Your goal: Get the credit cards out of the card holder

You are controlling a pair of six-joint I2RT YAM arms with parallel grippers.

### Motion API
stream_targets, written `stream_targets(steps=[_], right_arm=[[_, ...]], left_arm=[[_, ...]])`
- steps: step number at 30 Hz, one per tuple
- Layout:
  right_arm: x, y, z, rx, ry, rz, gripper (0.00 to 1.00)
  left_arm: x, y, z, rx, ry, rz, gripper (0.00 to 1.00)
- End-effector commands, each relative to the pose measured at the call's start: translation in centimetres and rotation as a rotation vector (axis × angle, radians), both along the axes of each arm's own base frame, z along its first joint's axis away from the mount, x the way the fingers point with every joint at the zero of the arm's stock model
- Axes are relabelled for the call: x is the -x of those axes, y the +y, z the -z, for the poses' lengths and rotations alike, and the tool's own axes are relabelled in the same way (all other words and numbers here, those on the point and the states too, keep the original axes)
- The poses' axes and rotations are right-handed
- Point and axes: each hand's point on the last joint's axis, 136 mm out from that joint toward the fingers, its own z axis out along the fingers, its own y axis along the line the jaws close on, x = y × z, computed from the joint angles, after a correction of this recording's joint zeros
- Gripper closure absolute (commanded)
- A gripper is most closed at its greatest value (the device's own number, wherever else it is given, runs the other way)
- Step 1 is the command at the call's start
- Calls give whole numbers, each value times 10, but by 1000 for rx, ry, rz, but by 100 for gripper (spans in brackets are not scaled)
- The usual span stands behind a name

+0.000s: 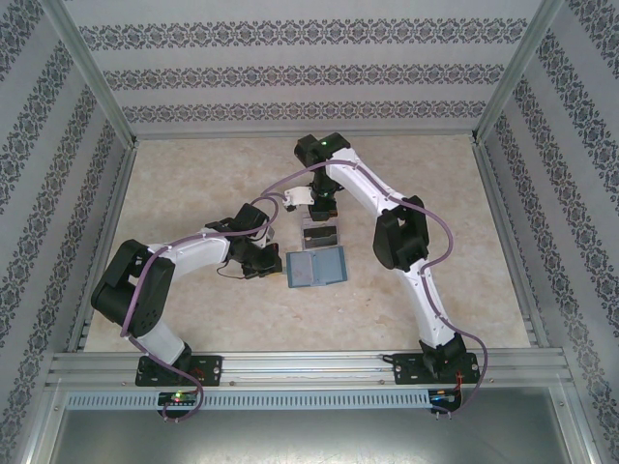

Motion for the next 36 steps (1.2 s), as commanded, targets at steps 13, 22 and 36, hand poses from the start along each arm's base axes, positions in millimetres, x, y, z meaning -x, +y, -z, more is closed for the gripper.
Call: stream_targets(steps=[13, 22, 36], right_arm=[[-30, -6, -48, -33, -207, 102, 80], [-29, -4, -70, -91, -295, 246, 79], [0, -1, -77, -335, -195, 1003, 87]], left_arm=[[-12, -4, -8, 22, -32, -1, 100], [-19, -7, -13, 38, -55, -1, 100], [-31, -21, -12, 84, -54, 20, 100]])
